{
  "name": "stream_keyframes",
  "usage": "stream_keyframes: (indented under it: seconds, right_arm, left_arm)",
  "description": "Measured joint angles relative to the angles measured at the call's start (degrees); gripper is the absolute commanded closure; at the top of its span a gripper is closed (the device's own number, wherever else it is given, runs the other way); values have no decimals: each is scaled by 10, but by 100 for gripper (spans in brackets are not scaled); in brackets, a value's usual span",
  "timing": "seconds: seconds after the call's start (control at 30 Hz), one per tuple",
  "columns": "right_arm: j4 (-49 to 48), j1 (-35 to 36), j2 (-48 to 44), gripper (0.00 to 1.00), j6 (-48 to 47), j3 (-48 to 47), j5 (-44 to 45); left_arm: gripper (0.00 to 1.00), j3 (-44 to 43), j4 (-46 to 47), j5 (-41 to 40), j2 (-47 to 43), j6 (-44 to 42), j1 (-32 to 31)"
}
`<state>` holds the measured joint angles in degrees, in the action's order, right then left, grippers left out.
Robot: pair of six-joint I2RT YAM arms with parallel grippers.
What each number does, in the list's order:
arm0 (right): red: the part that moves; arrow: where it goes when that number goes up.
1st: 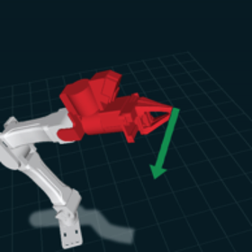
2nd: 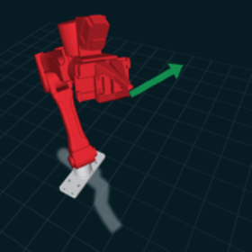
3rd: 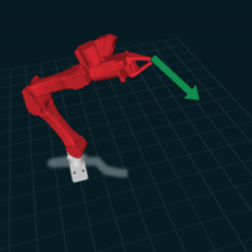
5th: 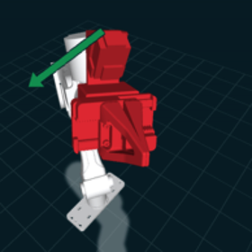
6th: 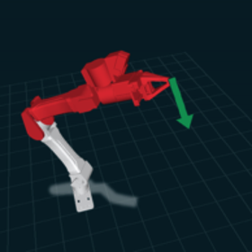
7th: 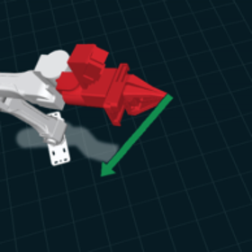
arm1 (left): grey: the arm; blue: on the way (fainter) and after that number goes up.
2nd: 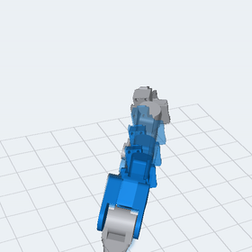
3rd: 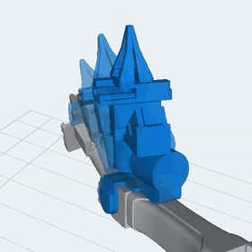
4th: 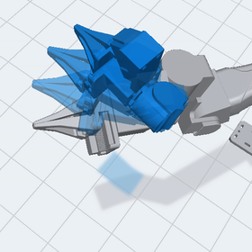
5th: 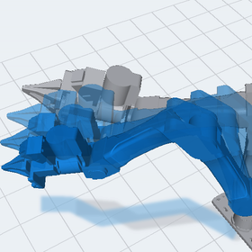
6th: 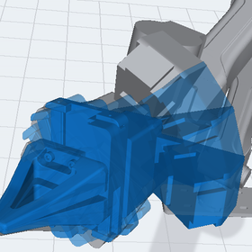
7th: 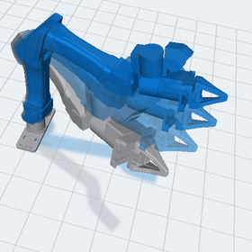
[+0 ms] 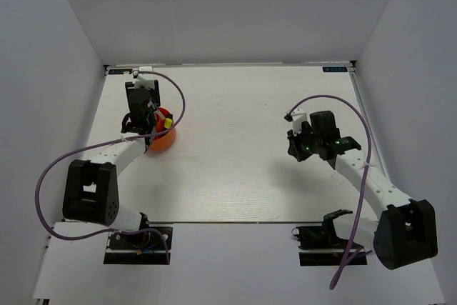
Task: Sort the stationery into containers
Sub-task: Move the storage box to the center of the board.
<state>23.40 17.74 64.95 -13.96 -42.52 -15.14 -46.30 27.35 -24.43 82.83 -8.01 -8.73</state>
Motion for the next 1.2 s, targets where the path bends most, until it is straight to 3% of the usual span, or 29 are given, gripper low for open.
stream_keyframes:
  seconds: [0.6, 0.7, 0.73, 0.8, 0.87, 1.07, 1.2]
  right_arm:
    - [0, 0, 4, 100, 0, 0, 0]
    - [0, 0, 4, 100, 0, 0, 0]
    - [0, 0, 4, 100, 0, 0, 0]
    - [0, 0, 4, 100, -1, 0, 0]
    - [0, 0, 4, 100, 0, 0, 0]
    - [0, 0, 4, 100, 0, 0, 0]
    - [0, 0, 4, 100, 0, 0, 0]
  left_arm:
    - [100, 32, 12, 1, 3, 42, 0]
    - [91, 41, 13, 1, 2, 49, 0]
    - [81, 45, 14, 2, 1, 51, 0]
    - [74, 52, 16, 3, -2, 56, 0]
    - [61, 56, 17, 4, -7, 59, 0]
    - [42, 71, 10, 7, -28, 68, 0]
    - [36, 74, -6, 9, -40, 71, 0]
